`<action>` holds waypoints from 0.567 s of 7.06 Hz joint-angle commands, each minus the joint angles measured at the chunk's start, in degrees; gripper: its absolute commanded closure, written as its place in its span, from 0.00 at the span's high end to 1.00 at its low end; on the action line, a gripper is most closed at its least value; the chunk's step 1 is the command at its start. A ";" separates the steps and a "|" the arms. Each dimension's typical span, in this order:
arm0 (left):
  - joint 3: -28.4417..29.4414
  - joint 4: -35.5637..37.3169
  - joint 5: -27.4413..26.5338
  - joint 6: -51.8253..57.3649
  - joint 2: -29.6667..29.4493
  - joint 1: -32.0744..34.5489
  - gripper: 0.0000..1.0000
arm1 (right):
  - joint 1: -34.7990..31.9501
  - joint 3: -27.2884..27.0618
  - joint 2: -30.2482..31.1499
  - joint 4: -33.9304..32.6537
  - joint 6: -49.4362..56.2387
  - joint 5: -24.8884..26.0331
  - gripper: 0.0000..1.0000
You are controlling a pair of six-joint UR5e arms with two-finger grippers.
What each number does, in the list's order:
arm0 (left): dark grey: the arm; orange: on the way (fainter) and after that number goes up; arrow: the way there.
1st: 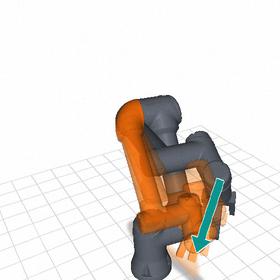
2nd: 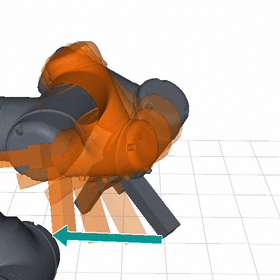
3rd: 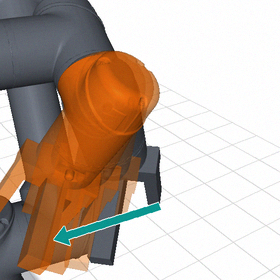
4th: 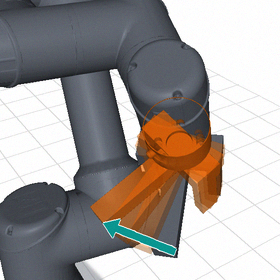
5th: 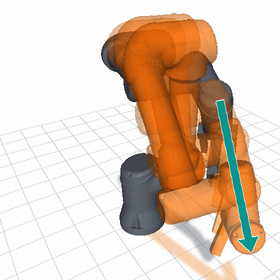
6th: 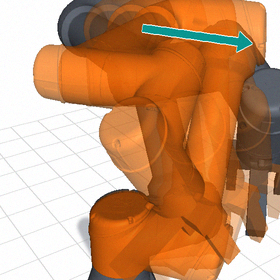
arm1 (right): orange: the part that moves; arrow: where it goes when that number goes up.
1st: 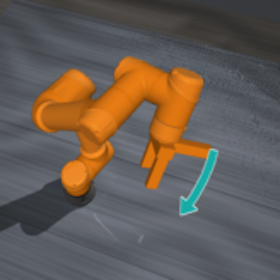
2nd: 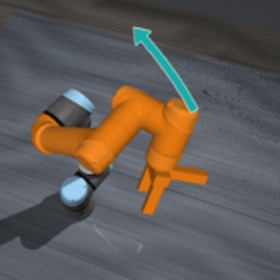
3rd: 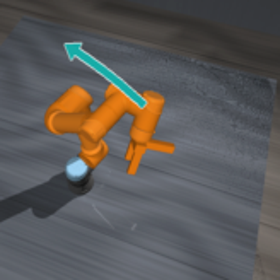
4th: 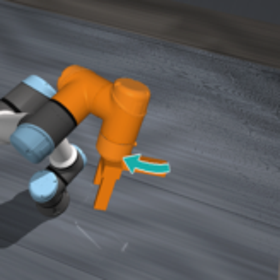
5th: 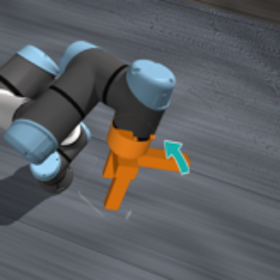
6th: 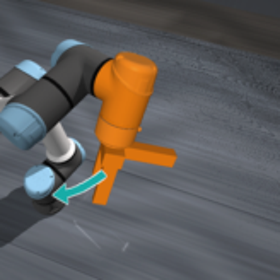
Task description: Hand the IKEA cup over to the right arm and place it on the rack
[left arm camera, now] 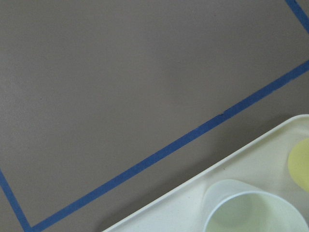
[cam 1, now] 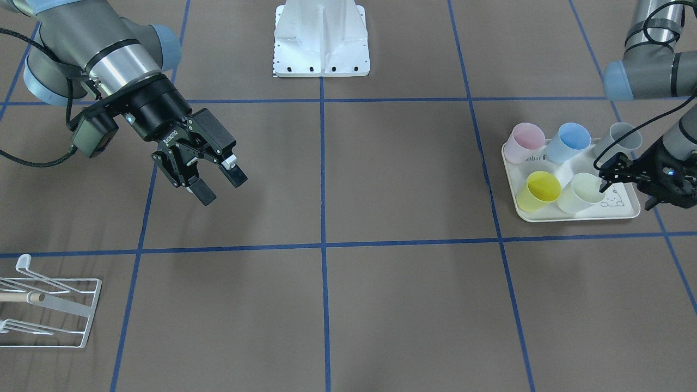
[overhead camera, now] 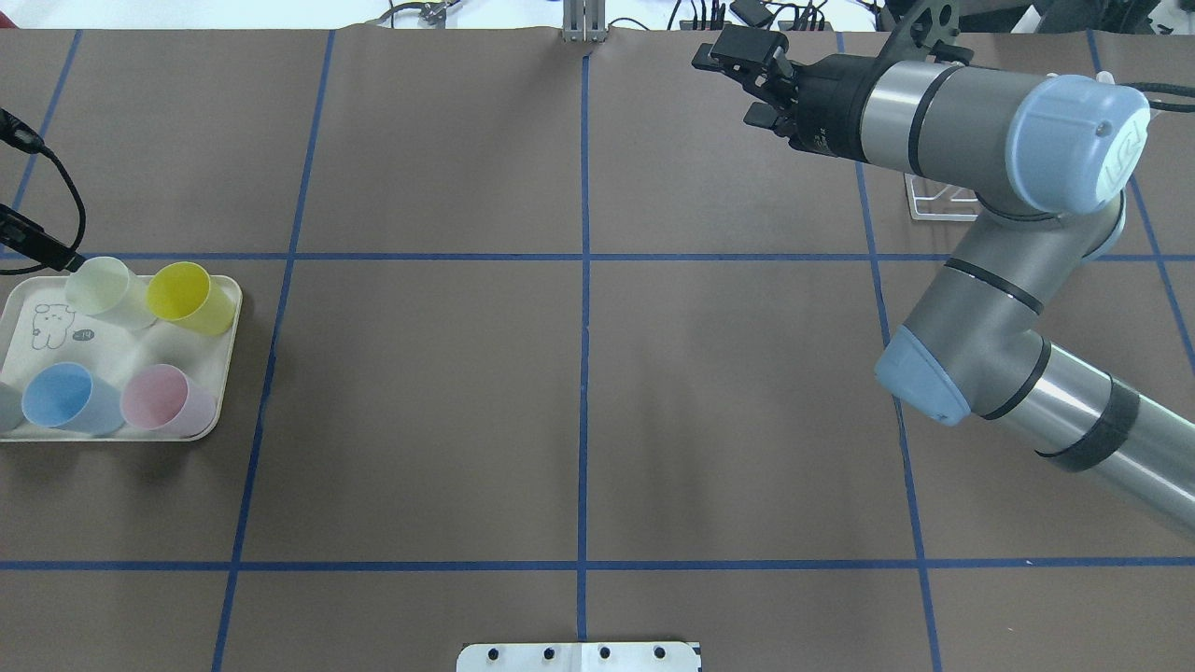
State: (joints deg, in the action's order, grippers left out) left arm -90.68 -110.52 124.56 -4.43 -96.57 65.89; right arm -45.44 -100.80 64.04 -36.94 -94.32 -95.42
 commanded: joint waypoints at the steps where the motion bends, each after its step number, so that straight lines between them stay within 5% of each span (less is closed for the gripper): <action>1: 1.03 -0.13 0.07 -0.14 -0.02 -0.24 1.00 | -0.08 0.08 0.21 0.03 0.01 -0.03 0.99; 4: 1.12 -0.04 0.15 -0.14 -0.02 -0.42 1.00 | -0.17 0.08 0.47 0.03 0.10 -0.03 0.99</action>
State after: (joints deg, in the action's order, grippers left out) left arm -89.65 -110.59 124.65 -4.57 -96.59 65.53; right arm -45.55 -100.78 64.40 -36.87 -94.23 -95.45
